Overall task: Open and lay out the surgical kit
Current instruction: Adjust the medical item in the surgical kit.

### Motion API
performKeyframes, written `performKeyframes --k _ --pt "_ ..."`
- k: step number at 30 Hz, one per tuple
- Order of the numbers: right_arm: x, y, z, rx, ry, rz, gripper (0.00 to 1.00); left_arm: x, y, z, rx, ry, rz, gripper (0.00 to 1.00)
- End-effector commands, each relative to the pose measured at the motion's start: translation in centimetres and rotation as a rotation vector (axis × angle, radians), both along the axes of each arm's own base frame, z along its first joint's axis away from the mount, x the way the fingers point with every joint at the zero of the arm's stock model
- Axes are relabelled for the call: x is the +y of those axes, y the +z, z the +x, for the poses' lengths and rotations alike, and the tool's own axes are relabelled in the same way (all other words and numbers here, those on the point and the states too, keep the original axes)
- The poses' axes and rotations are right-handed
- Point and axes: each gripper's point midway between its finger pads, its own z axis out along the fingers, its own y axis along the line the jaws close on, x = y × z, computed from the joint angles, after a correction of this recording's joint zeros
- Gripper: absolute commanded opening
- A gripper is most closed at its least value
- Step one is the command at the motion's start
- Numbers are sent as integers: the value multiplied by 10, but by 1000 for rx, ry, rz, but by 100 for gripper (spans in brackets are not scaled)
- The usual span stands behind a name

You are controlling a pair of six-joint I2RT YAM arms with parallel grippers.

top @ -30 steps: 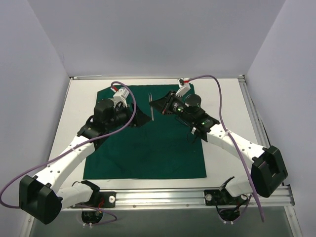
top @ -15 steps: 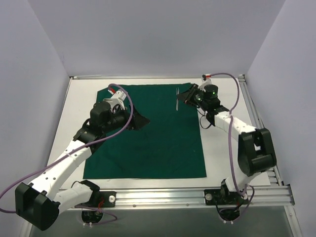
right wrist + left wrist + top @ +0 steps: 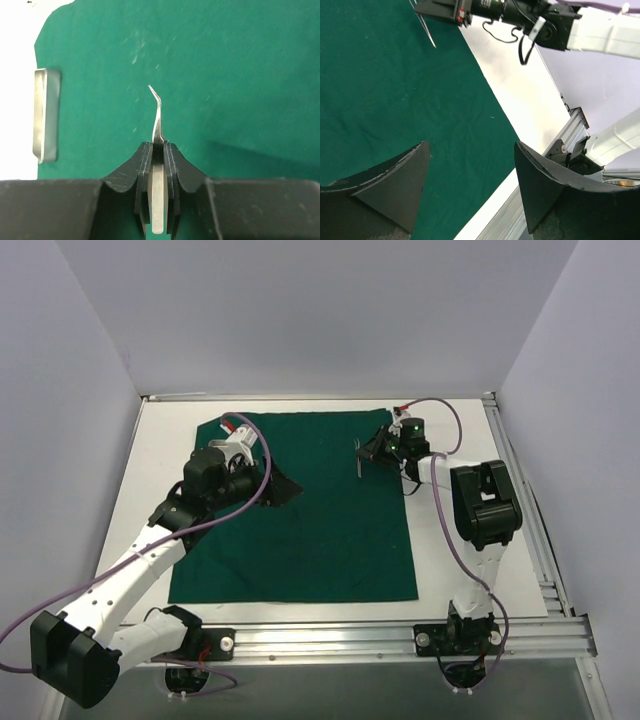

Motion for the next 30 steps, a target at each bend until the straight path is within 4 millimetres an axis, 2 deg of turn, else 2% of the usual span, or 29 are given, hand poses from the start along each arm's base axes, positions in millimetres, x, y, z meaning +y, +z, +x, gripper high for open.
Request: performKeyframes --k 1,9,13,15,19,22,28,30 --pt "-8 -3 18 -37 20 -30 0 -1 3 1 -20 -17 -6 77" --pt "-15 -33 25 8 14 -57 3 0 2 4 -19 -22 -11 78" --pt "-18 -42 26 24 6 -86 9 0 0 6 -11 -23 -13 78" --pt "-21 -43 26 26 -2 -98 11 0 -1 6 -8 -23 -14 78" --pt "-27 -47 24 50 -24 -134 24 0 -2 6 -4 -24 -16 78" --pt "-31 -49 23 62 -40 -152 29 1 -3 5 3 -23 -17 78" --pt "-34 -49 21 66 -43 -198 32 3 -5 4 9 -21 -16 78" --pt "-31 -39 23 31 -39 -235 33 4 -5 4 10 -19 -17 78"
